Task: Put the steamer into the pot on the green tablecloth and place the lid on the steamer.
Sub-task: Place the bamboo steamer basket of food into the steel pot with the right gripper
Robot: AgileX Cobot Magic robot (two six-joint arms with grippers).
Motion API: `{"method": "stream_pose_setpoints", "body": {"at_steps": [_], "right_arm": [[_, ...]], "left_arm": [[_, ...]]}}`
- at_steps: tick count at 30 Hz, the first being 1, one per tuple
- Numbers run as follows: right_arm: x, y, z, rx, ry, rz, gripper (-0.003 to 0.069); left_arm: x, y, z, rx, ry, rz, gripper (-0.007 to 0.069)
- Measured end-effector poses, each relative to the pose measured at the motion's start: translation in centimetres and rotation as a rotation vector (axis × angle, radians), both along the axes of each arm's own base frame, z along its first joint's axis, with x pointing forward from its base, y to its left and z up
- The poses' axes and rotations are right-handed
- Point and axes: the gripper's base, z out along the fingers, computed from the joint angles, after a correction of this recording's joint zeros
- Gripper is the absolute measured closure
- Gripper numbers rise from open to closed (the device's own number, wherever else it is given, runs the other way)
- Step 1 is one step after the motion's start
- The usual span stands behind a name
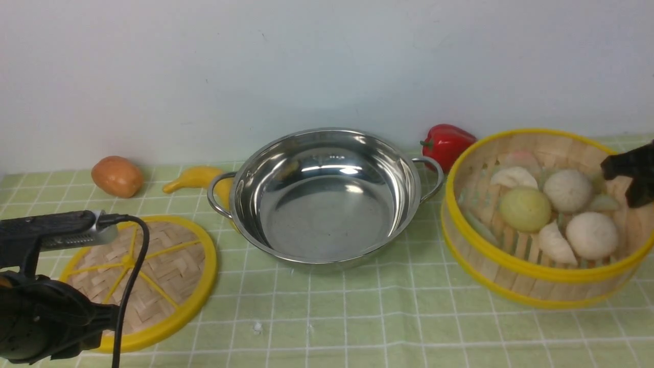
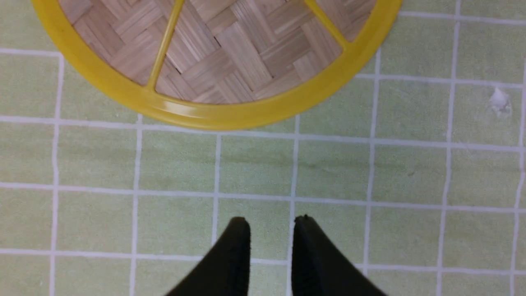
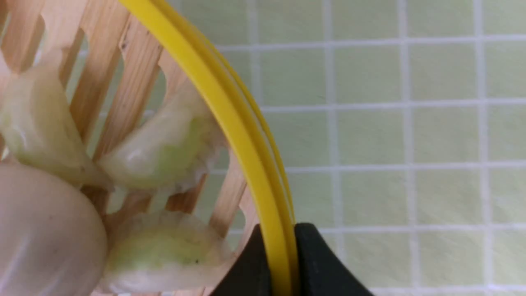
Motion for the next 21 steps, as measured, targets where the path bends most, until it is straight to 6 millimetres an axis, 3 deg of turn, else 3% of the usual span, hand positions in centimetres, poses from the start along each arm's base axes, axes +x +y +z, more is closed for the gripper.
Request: {"method": "stream_pose_setpoints", "body": {"at_steps": [1, 6, 10, 13, 16, 21], "right_arm": [[0.4, 0.6, 0.4, 0.012, -0.010, 0.014, 0.0601], [5.1, 8.5, 3.9, 0.091, -0.116, 0.162, 0.0601], [7.8, 13.2, 4.3, 0.122, -0.124, 0.230, 0.0601], [10.1, 17.1, 2.6, 0.120, -0.085, 0.285, 0.0601], [11.7, 19.7, 1.3, 0.097, -0.097, 0.321, 0.0601], [13.7, 22.2, -1.3, 0.084, -0.126, 0.349, 0.0601]], "left_arm": [[0.0, 0.0, 0.0, 0.000, 0.000, 0.000, 0.0476], [0.0, 0.0, 0.0, 0.000, 0.001, 0.000, 0.0476], [0.0, 0.0, 0.0, 0.000, 0.001, 0.000, 0.0476], [0.0, 0.0, 0.0, 0.000, 0.001, 0.000, 0.0476], [0.0, 0.0, 0.0, 0.000, 0.001, 0.000, 0.0476], [0.0, 0.0, 0.0, 0.000, 0.001, 0.000, 0.0476]]}}
